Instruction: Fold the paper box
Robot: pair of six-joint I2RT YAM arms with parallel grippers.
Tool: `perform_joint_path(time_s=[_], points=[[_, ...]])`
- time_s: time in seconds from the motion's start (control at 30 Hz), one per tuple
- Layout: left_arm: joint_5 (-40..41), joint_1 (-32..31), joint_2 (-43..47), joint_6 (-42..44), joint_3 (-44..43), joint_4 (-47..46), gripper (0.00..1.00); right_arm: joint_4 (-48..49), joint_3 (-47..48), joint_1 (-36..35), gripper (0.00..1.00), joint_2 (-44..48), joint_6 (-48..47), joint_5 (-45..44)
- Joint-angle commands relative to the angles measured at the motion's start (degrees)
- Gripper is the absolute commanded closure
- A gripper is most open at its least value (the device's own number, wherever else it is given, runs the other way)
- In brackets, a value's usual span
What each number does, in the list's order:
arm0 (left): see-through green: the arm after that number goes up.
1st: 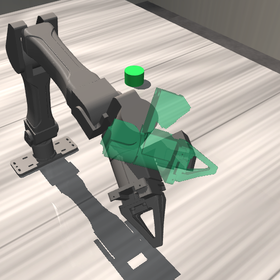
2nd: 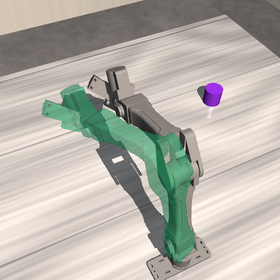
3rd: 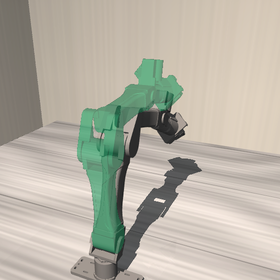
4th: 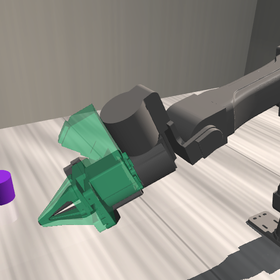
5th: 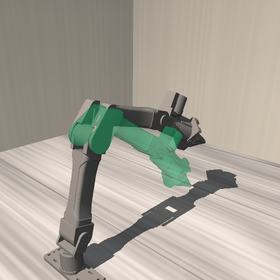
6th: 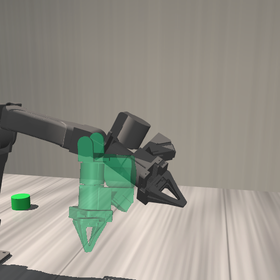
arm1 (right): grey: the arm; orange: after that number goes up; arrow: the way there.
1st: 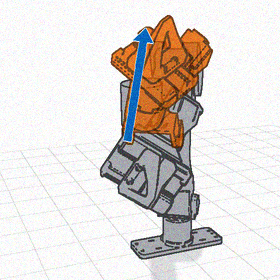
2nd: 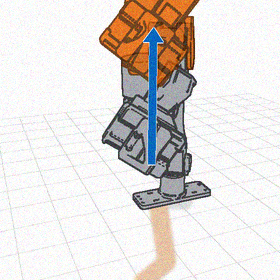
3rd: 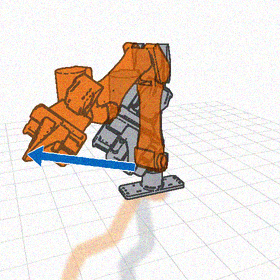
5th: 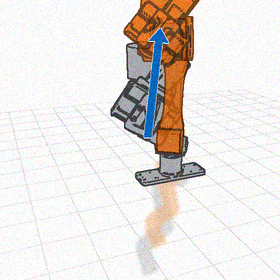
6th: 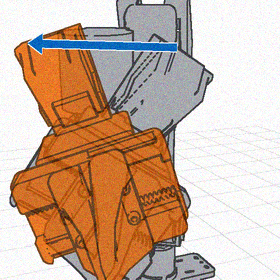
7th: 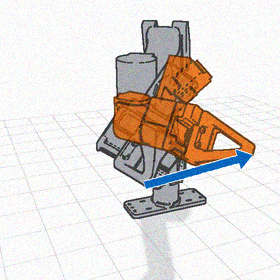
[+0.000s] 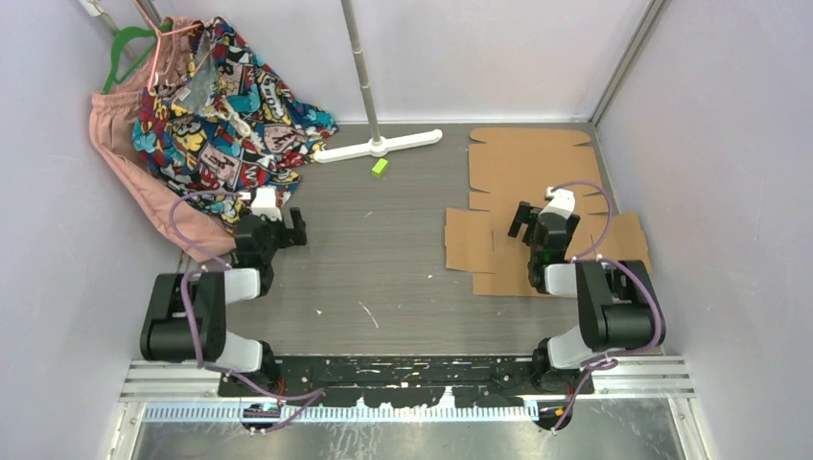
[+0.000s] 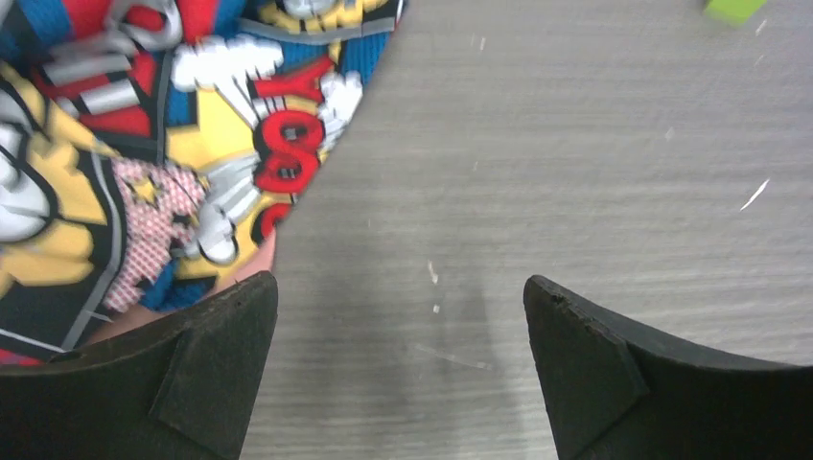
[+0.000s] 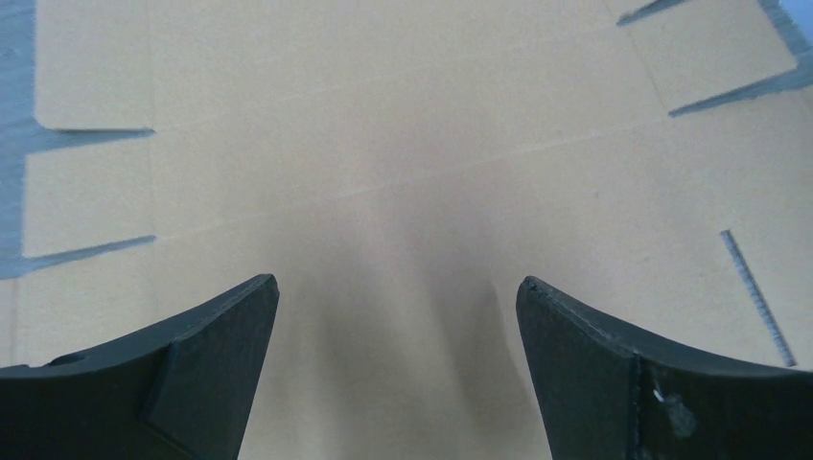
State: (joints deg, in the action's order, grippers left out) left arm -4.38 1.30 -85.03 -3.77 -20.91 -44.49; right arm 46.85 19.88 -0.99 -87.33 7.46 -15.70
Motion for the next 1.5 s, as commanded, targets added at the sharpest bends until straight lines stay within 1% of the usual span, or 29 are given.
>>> perform_joint_path(time_s=[0.0, 0.07, 0.13, 0.2, 0.23, 0.27, 0.3, 0.37, 0.43, 0.47, 0.5, 0.53, 0.6, 0.63, 0.67, 0.7, 0.73, 0.8, 0.83, 0.87, 0.97, 1.0, 1.03, 1.07, 1.13, 1.2, 1.37, 1.47], points=[[-0.36, 0.19, 10.61, -2.44, -7.07, 15.58, 0.0, -16.61, 8.75, 0.06, 0.0, 10.69, 0.75, 2.04], [-0.64, 0.19, 13.53, -6.68, -10.53, 24.07, 0.0, -20.47, 10.0, -0.08, 0.0, 14.69, 5.35, 0.56], [-3.53, 0.19, 15.89, -9.6, -13.39, 30.5, 0.0, -29.1, 13.19, -0.14, 0.0, 18.95, 12.23, -3.29], [-6.61, 0.19, 17.65, -12.3, -15.42, 33.58, 0.0, -41.6, 19.39, -0.27, 0.0, 21.05, 18.7, -5.63], [-8.02, 0.19, 18.5, -14.06, -16.53, 35.06, 0.0, -48.36, 22.94, -0.57, 0.0, 21.73, 20.91, -4.49], [-9.41, 0.19, 19.51, -16.04, -17.92, 36.19, 0.0, -52.64, 25.88, -1.01, 0.0, 22.18, 21.71, -2.04], [-11.3, 0.19, 20.54, -18.17, -18.81, 36.82, 0.0, -54.05, 27.07, -1.64, 0.0, 22.73, 21.95, 2.07], [-14.87, -0.2, 22.64, -22.29, -20.3, 36.72, 0.0, -51.71, 26.03, -1.96, 0.0, 23.69, 23.73, 7.9], [-17.73, -0.74, 24.48, -26.21, -22.33, 37.18, 0.0, -55.58, 26.34, -1.69, 0.0, 23.47, 30.74, 7.76], [-19.41, -1.65, 24.96, -26.78, -23.88, 38.4, 0.0, -56.71, 26.53, -1.15, 0.0, 22.99, 32.63, 11.0], [-20.7, -2.92, 25.14, -26.82, -26.03, 40.63, 0.0, -55.63, 26.43, -0.98, 0.0, 22.23, 32.06, 16.3], [-21.3, -3.74, 25.2, -26.72, -28.48, 43.45, 0.0, -56.35, 27.12, -0.94, 0.0, 21.37, 32.03, 19.79], [-22.15, -5.42, 24.97, -25.59, -33.95, 52.39, 0.0, -59.31, 29.22, -1.72, 0.0, 19.37, 31.7, 22.94], [-21.61, -6.85, 24.9, -24.47, -36.6, 56.41, 0.0, -61.32, 30.65, -2.93, 0.0, 18.44, 30.57, 22.46], [-20.06, -9.03, 25.02, -22.53, -39.68, 62.4, 0.0, -64.28, 32.29, -4.71, 0.0, 17.68, 28.81, 20.01], [-17.86, -12.55, 25.27, -20.23, -42.05, 64.39, 0.0, -67.19, 34.1, -7.2, 0.0, 16.99, 26.82, 16.95], [-12.03, -16.54, 25.94, -17.65, -43.43, 66.39, 0.0, -69.96, 35.87, -10.23, 0.0, 16.23, 24.89, 11.7], [-5.16, -24.21, 26.42, -13.53, -44.89, 67.5, 0.0, -75.02, 39.75, -16.44, 0.0, 13.42, 21.84, 3.25], [-3.05, -26.17, 26.08, -13.03, -45.03, 67.52, 0.0, -77.93, 41.97, -18.87, 0.0, 11.88, 20.79, -0.61], [-2.29, -26.59, 25.41, -13.92, -44.76, 67.4, 0.0, -79.48, 43.43, -21.06, 0.0, 10.58, 20.19, -4.84], [2.05, -25.47, 22.33, -21.88, -44.63, 71.39, 0.0, -81.26, 45.33, -24.23, 0.02, 7.98, 19.21, -8.86], [-1.46, -24.09, 21.06, -23.24, -43.58, 69.84, 0.0, -81.21, 45.53, -24.65, 0.02, 7.75, 19.1, -9.28], [-9.93, -21.85, 19.11, -23.68, -42.5, 66.85, 0.0, -81.21, 45.78, -25.01, 0.02, 7.5, 19.08, -9.51], [-15.53, -20.35, 16.95, -24.75, -41.56, 63.81, 0.0, -81.19, 46.04, -25.16, 0.02, 7.44, 19.08, -9.41], [-20.26, -18.67, 11.75, -27.21, -40.57, 58.25, 0.0, -81.26, 46.56, -25.37, 0.03, 7.5, 19.12, -8.84], [-25.09, -17.93, 5.57, -27.19, -42.85, 54.74, 0.0, -81.72, 47.34, -25.66, 0.03, 7.76, 18.93, -8.19], [-22.43, -18.67, -11.6, -25.34, -55.85, 58.21, 0.0, -82.23, 47.0, -25.76, 0.03, 9.16, 18.9, -7.04], [-16.35, -18.75, -19.04, -25.54, -63.1, 61.08, 0.0, -82.05, 46.45, -25.81, 0.03, 9.27, 19.05, -6.16]])
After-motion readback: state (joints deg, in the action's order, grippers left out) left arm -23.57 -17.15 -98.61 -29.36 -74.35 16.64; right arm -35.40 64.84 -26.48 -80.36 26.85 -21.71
